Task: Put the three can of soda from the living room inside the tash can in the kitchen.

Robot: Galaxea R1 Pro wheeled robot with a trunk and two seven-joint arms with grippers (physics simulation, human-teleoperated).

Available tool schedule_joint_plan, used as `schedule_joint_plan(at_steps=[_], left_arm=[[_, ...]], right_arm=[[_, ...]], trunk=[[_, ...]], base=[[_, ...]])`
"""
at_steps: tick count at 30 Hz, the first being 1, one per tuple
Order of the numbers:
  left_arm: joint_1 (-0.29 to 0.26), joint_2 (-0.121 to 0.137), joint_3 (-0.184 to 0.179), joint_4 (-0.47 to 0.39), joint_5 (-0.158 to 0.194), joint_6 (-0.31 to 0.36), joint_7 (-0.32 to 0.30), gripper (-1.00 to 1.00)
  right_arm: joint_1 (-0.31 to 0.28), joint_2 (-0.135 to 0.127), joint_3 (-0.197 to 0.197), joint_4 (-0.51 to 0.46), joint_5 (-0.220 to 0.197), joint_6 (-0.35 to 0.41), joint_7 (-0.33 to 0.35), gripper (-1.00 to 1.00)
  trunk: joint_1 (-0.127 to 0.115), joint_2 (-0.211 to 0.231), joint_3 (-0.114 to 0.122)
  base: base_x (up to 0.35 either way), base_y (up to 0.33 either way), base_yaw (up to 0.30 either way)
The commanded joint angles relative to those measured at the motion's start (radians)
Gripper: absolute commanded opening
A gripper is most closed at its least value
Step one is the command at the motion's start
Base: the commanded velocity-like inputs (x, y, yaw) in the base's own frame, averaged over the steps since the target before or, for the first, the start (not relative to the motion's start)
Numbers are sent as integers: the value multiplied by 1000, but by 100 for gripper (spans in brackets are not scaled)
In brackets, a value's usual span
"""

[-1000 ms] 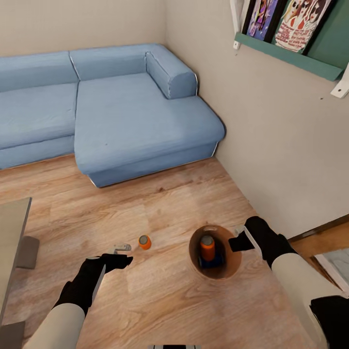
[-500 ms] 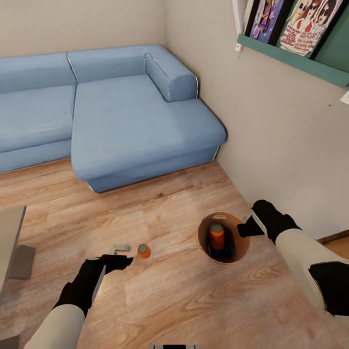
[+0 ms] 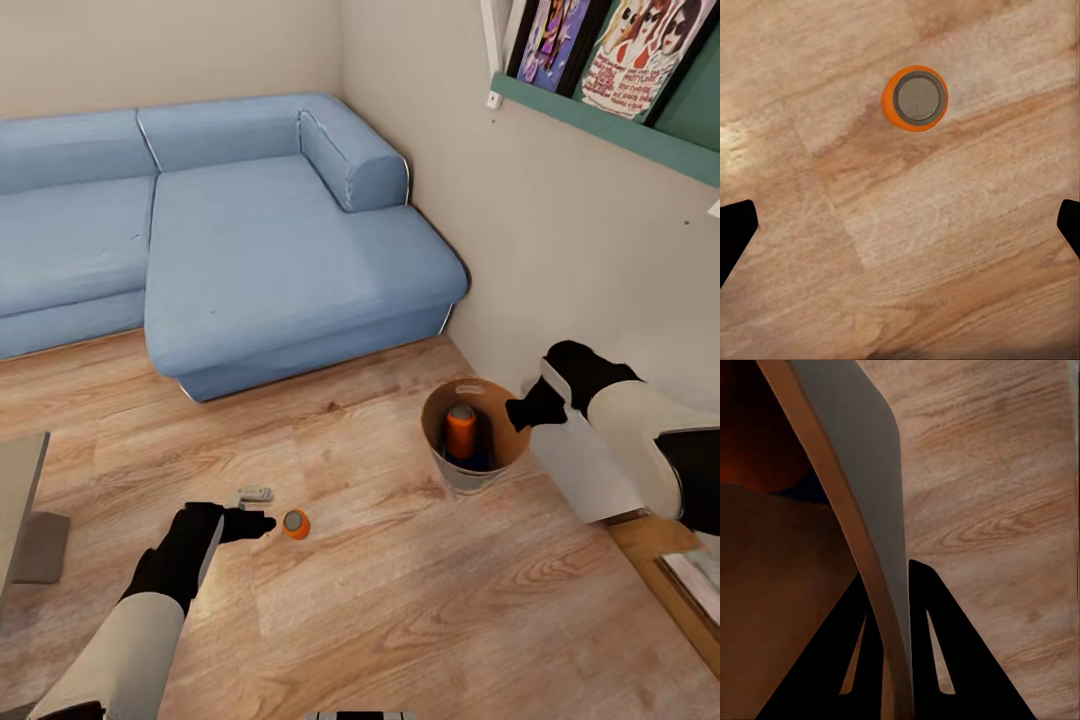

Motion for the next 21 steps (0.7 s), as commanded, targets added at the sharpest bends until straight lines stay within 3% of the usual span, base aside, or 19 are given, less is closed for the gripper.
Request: schedule_joint_plan(at_steps=[1, 3, 5, 18, 21], left_arm=[[-1, 0, 0, 0, 0, 1, 0, 100], [-7, -2, -1, -2, 4, 1, 10, 100], [-16, -2, -1, -1, 5, -1, 12, 100], [-69, -2, -1, 100, 3, -57, 18, 100], [-70, -2, -1, 109, 2, -66, 20, 100]], right_arm=[[-13, 1, 0, 9, -5, 1, 5, -100], [-70, 8, 1, 65, -4, 1, 5, -100], [-88, 12, 2, 87, -4, 1, 5, -100], [-108, 19, 3, 121, -3, 1, 5, -100], [-109, 33, 4, 125, -3, 1, 5, -100]], trunk=[[0, 0, 0], [8, -14, -6], [15, -28, -13], [65, -119, -57], [77, -140, -67]], base=[[0, 0, 0], [0, 0, 0], [0, 0, 0], [0, 0, 0], [0, 0, 0]])
